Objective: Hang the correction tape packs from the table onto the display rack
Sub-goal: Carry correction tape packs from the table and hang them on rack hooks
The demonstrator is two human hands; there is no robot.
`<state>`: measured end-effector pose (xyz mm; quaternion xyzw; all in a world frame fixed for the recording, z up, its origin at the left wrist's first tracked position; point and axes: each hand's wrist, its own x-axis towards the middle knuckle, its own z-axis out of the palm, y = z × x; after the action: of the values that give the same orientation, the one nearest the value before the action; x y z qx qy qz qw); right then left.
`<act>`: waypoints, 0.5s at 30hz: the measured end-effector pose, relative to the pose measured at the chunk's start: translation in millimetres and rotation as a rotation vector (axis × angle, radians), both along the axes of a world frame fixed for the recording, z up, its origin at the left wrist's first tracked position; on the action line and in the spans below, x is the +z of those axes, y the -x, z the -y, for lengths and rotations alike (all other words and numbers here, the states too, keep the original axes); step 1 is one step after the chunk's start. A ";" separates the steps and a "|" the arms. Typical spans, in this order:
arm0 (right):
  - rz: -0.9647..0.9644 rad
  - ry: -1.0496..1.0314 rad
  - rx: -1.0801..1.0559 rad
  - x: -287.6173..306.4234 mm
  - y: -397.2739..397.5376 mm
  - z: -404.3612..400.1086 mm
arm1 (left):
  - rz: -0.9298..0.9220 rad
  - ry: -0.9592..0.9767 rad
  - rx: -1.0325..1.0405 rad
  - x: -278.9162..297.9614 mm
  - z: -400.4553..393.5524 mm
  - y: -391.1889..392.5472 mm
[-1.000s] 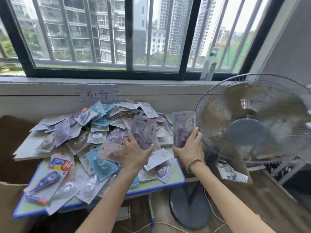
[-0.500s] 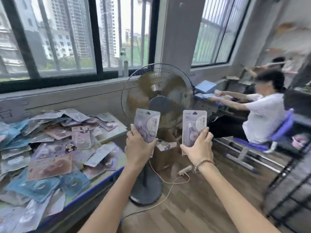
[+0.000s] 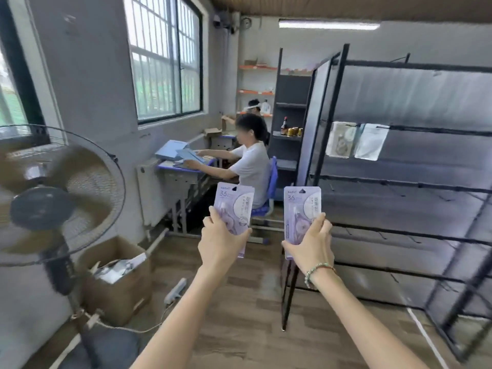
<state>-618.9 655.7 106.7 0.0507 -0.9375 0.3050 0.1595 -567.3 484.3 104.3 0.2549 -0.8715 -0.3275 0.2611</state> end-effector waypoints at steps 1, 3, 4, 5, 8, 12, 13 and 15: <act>-0.006 -0.007 -0.028 1.6 11.5 -24.7 | 0.000 0.000 -0.030 1.2 -23.1 16.3; -0.022 -0.021 -0.072 5.1 34.2 -74.1 | -0.009 -0.003 -0.079 3.1 -69.8 46.3; -0.033 -0.027 -0.093 7.2 45.8 -98.4 | -0.016 -0.001 -0.100 4.8 -92.7 61.0; -0.039 -0.035 -0.116 9.5 56.7 -122.5 | -0.023 -0.001 -0.118 6.7 -114.8 76.1; -0.025 -0.047 -0.163 15.2 85.6 -187.9 | -0.047 -0.019 -0.162 13.7 -175.0 115.4; -0.032 -0.043 -0.200 21.2 120.6 -248.2 | -0.053 -0.012 -0.181 20.6 -234.5 157.7; -0.031 -0.041 -0.204 22.2 128.7 -258.6 | -0.052 -0.011 -0.181 21.5 -244.8 167.4; -0.031 -0.039 -0.208 24.1 145.3 -275.5 | -0.046 0.003 -0.185 23.5 -261.8 187.4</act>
<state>-764.2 931.2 130.8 -0.0388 -0.9410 0.2674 0.2039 -754.6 746.1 127.9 0.1654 -0.8856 -0.3546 0.2503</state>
